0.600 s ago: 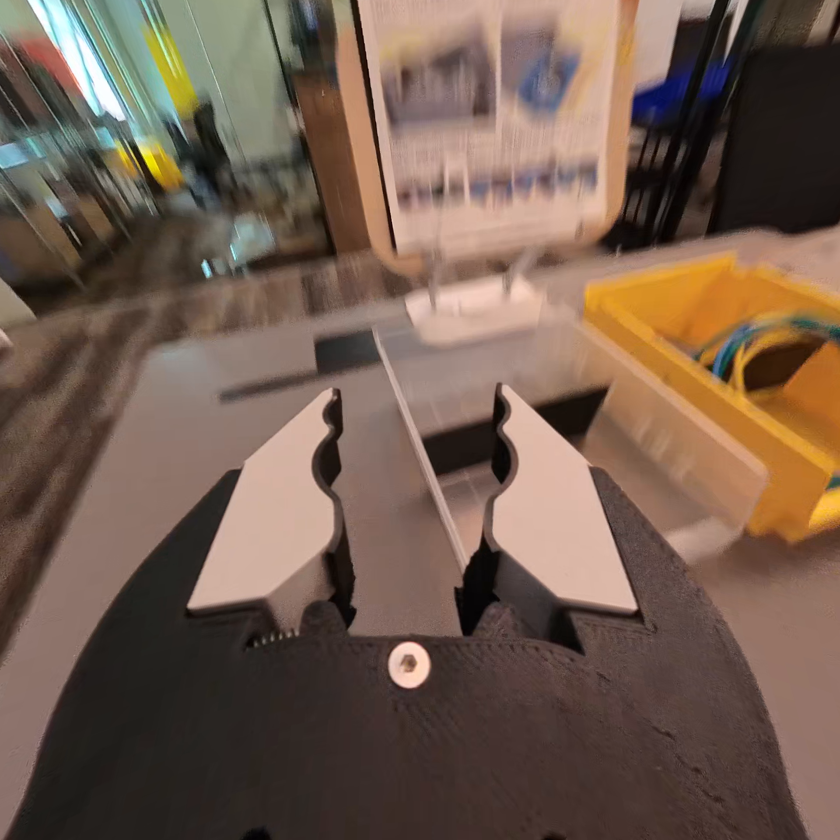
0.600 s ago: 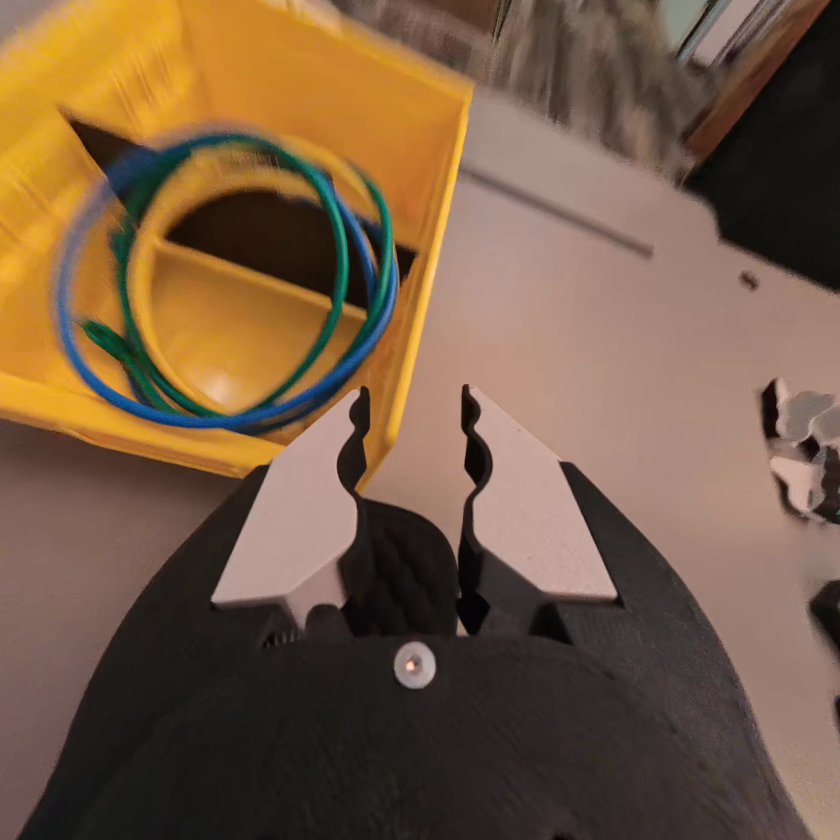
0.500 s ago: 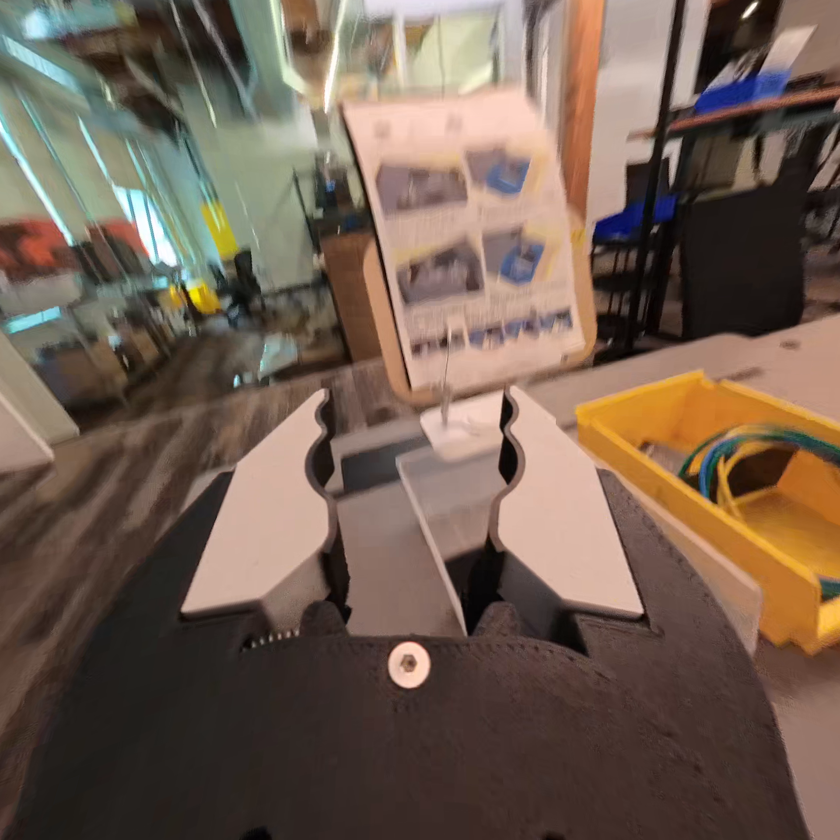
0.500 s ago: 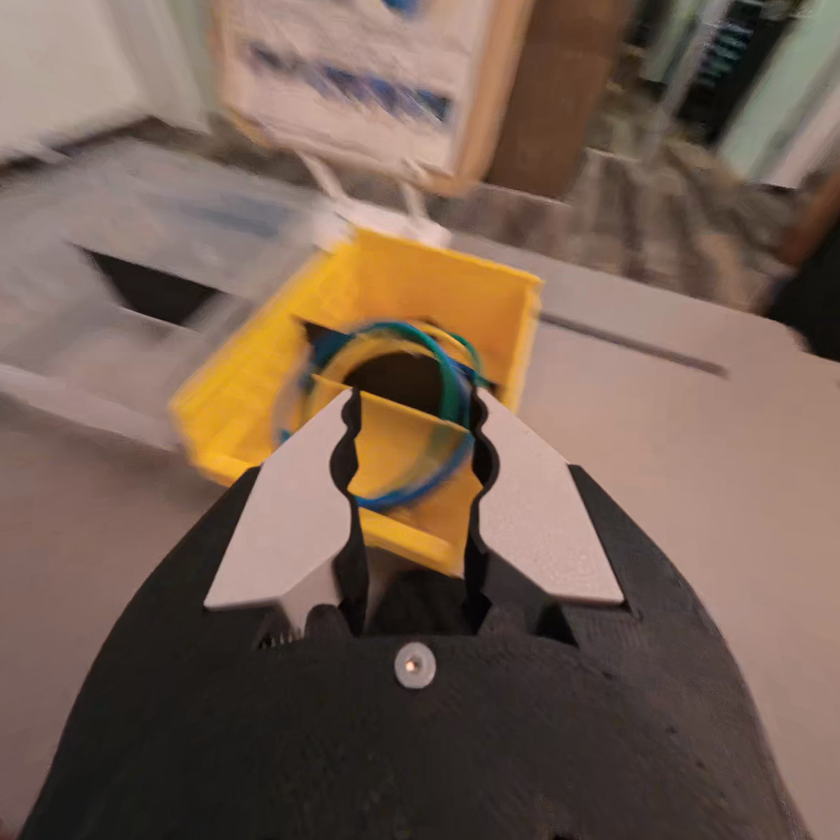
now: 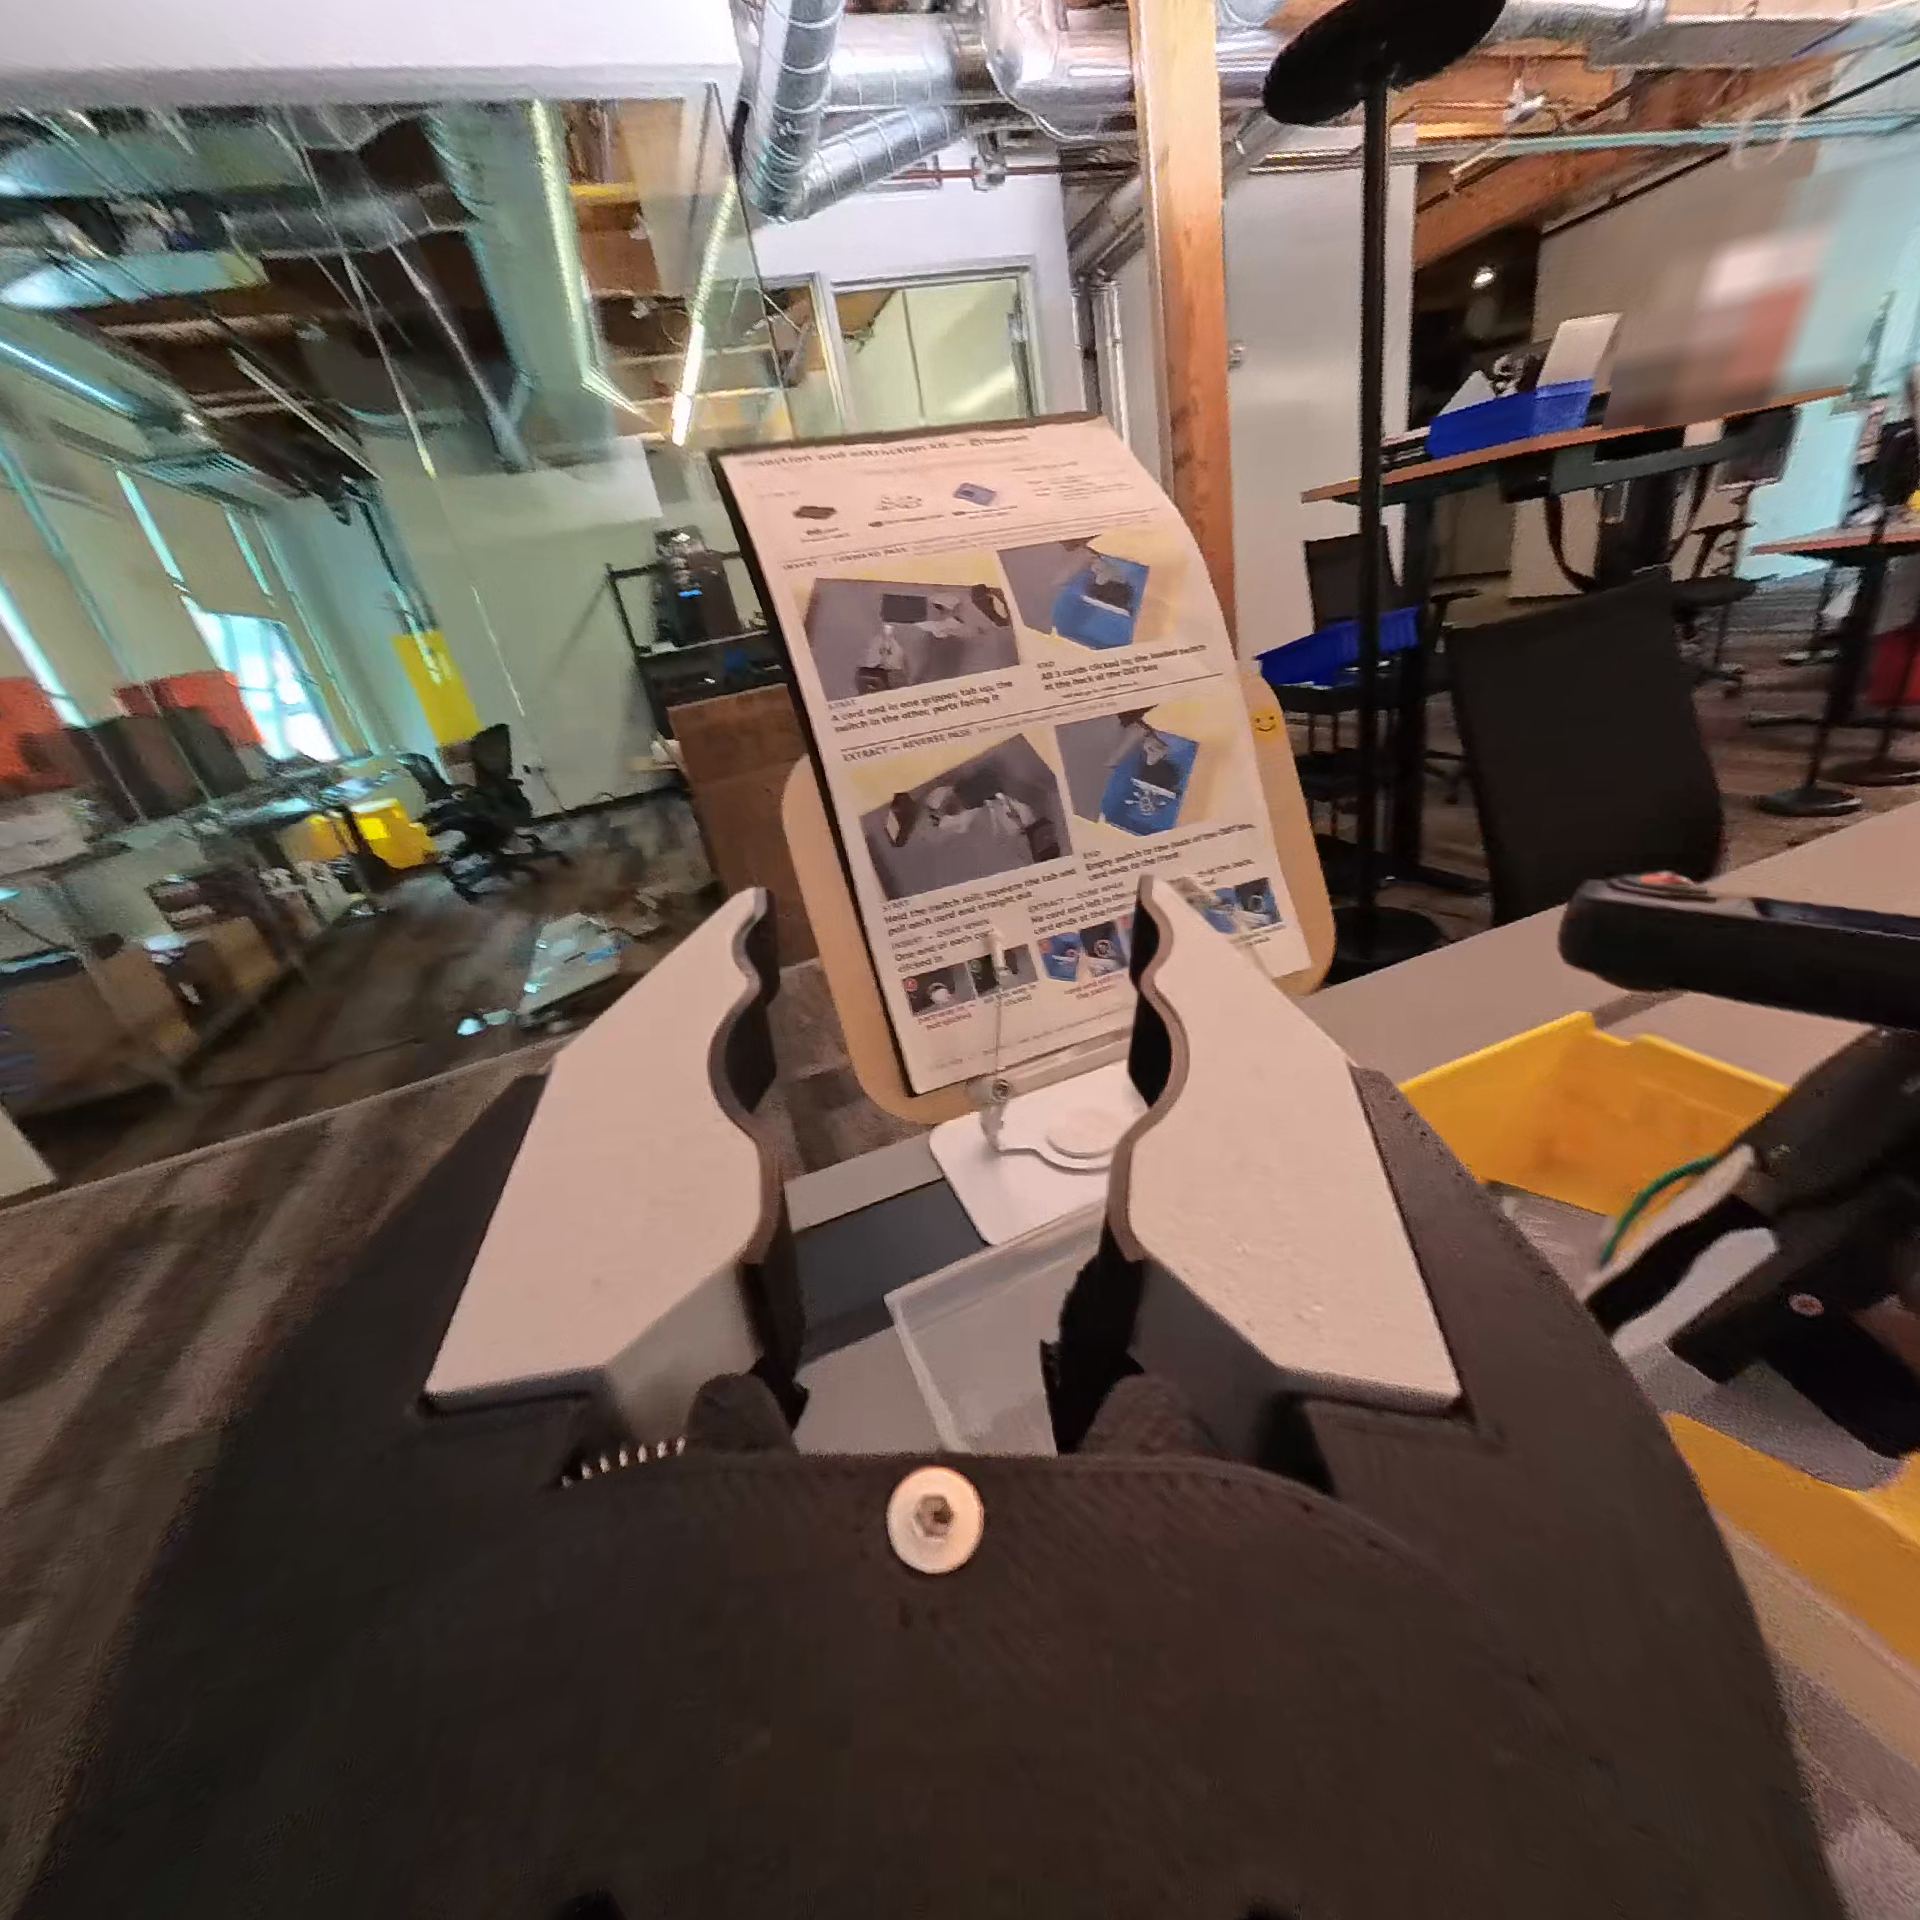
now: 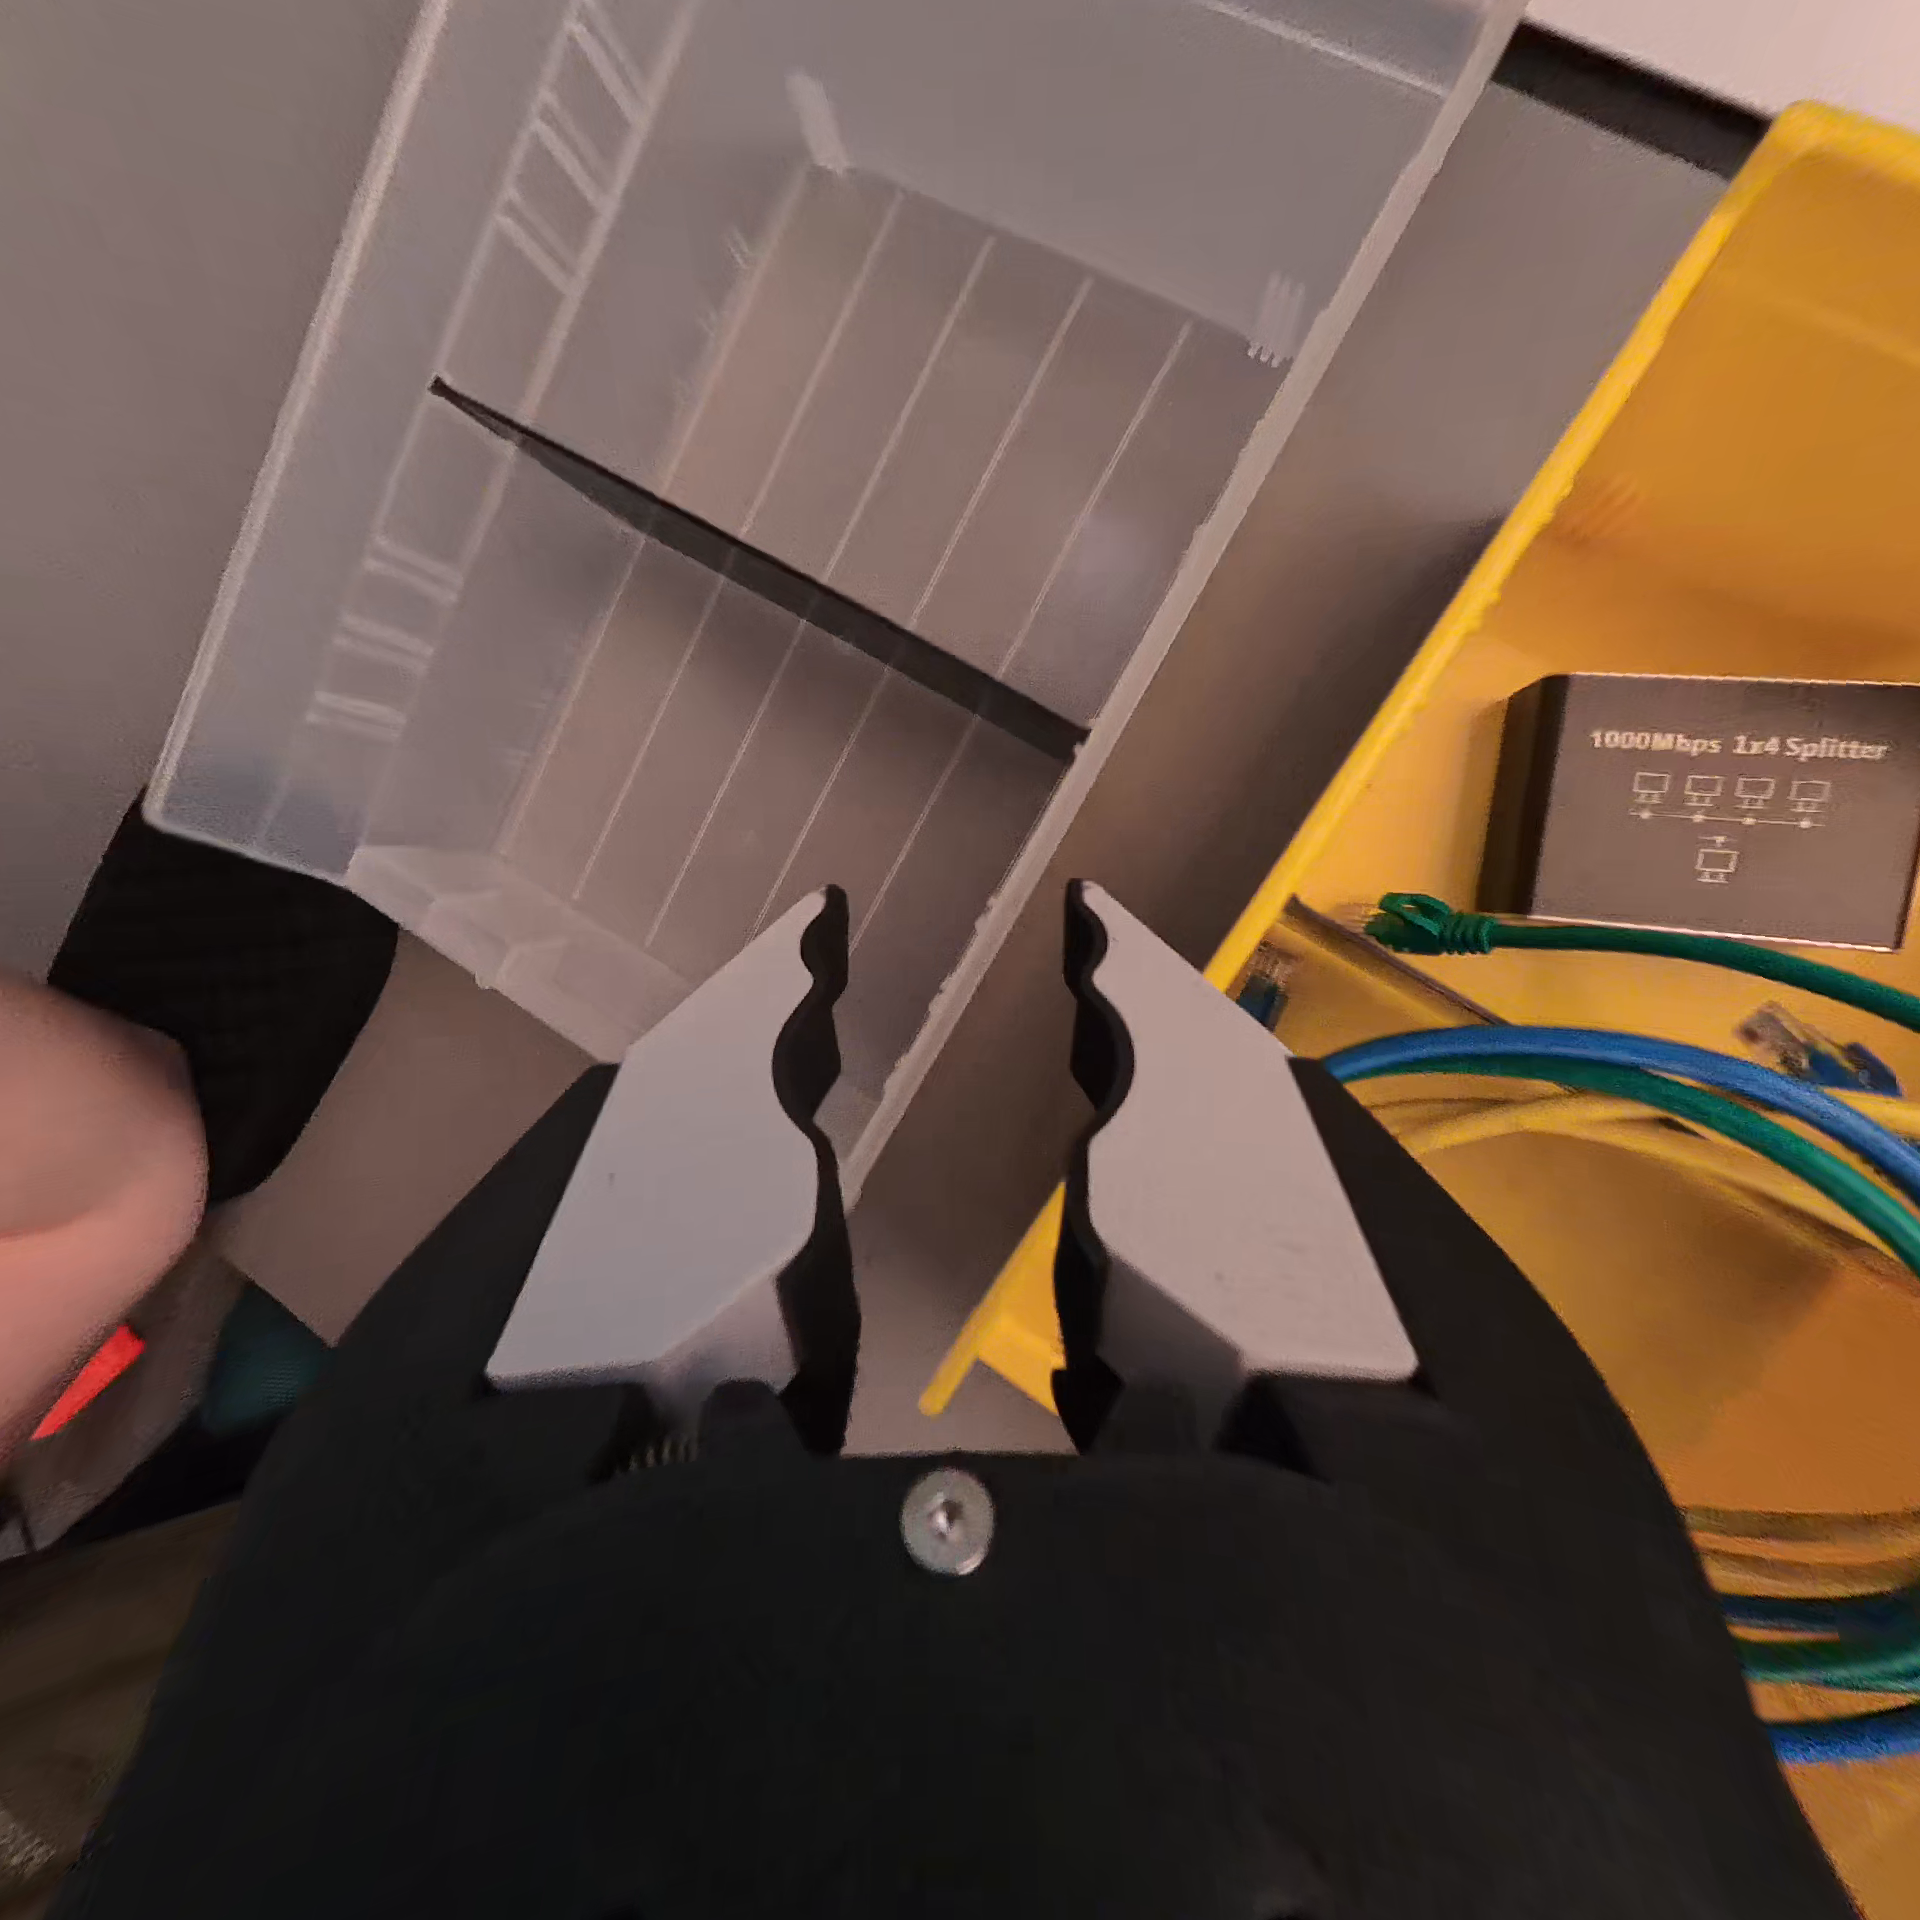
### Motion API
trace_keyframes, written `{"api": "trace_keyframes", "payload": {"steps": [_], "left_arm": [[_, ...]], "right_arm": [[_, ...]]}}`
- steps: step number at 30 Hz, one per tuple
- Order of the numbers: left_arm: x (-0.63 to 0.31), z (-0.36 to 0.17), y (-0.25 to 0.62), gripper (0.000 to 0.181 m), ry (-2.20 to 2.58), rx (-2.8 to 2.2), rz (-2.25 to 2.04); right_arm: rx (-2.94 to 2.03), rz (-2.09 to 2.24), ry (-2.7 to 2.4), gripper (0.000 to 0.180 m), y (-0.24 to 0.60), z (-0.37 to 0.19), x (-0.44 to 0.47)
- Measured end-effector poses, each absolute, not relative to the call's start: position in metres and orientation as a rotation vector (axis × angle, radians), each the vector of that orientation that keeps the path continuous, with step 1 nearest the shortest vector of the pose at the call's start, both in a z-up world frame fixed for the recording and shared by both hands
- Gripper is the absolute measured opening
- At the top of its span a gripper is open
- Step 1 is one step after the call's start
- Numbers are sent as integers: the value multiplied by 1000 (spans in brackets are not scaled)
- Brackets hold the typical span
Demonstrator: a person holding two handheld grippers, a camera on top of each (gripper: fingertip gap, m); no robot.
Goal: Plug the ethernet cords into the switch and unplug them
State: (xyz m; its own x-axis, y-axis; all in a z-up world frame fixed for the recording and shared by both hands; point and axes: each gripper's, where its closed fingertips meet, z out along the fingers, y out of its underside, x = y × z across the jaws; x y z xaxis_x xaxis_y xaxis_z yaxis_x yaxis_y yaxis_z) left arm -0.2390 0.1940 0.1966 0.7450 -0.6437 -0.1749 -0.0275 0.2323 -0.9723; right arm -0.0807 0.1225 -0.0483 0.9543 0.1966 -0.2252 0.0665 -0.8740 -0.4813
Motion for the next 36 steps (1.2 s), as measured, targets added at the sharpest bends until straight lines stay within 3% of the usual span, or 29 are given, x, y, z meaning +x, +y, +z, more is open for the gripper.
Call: {"api": "trace_keyframes", "payload": {"steps": [7,14,22,23,26,32,36], "left_arm": [[-253,203,203,68,622,-1215,-176],[-250,213,180,64,652,-1154,-194],[-250,211,172,63,684,-1183,-245],[-250,210,172,63,690,-1190,-253],[-251,208,170,62,700,-1213,-285],[-259,219,148,62,696,-1189,-380],[-255,233,109,64,734,-1118,-645]], "right_arm": [[-2829,208,-192,41,121,-91,-89],[-2924,147,-41,40,127,-125,-95],[-2952,27,115,27,152,-136,-91],[-2973,-27,111,16,151,-138,-84],[-2996,159,200,4,152,-138,-92],[-3003,388,199,4,154,-122,-103],[-2988,461,123,3,156,-81,-104]]}}
